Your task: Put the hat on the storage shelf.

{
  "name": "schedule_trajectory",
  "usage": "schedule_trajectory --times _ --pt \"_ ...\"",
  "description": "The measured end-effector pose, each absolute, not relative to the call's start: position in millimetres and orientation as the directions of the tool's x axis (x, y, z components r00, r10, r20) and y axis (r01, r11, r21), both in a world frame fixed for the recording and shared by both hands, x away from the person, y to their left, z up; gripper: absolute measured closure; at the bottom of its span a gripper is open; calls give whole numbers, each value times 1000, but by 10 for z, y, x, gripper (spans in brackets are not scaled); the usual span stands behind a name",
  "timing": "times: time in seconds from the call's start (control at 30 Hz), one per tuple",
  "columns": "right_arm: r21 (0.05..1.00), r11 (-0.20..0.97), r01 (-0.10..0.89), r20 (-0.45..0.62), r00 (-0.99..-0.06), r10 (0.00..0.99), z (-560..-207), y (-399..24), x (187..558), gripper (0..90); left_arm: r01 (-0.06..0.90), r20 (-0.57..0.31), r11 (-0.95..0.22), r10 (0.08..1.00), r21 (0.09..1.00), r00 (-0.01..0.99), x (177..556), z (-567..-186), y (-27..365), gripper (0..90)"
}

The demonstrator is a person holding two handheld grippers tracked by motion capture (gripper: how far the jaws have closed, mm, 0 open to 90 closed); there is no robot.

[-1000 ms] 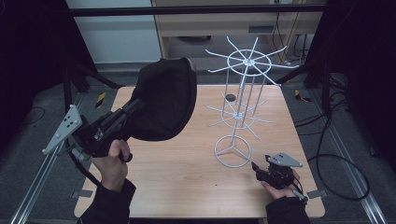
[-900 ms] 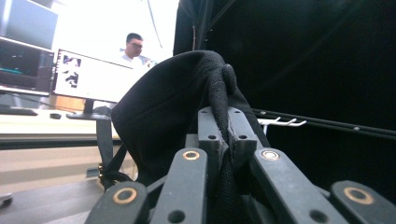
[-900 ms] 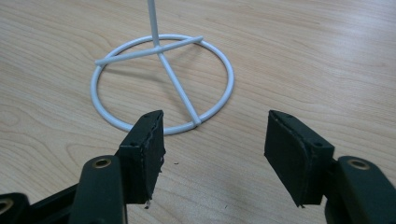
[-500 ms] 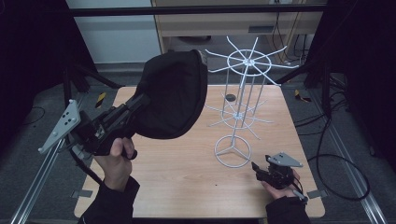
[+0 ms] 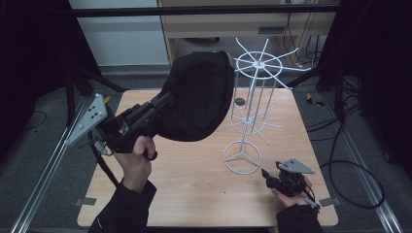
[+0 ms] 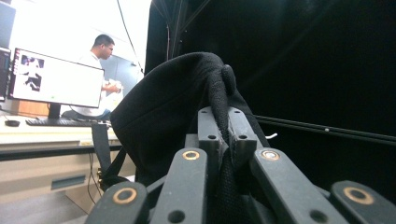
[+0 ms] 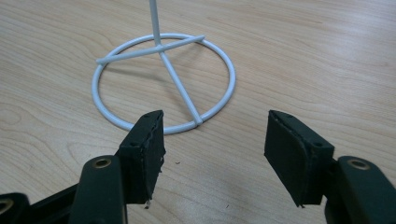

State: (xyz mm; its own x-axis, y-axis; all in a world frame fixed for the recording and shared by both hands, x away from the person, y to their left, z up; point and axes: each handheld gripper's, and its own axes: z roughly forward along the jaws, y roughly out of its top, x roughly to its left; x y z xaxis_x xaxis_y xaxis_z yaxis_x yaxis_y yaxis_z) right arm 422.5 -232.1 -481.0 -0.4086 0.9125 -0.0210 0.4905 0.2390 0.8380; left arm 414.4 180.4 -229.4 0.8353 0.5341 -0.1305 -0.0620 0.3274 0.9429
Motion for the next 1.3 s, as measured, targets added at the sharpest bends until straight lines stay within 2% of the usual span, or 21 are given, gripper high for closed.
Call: schedule_trajectory --times 0.27,0.7,1.3 --pt "836 238 495 -16 -412 911 -4813 -2317 4227 381 5 -175 318 509 948 843 4265 -2427 1693 855" --pt "831 245 499 -19 -415 910 -4821 -2306 4229 381 66 -203 261 542 963 816 4314 -2703 1725 840" --pt "824 256 505 -25 -418 908 -4836 -2305 4236 378 133 -180 122 594 984 784 4453 -3010 1488 825"
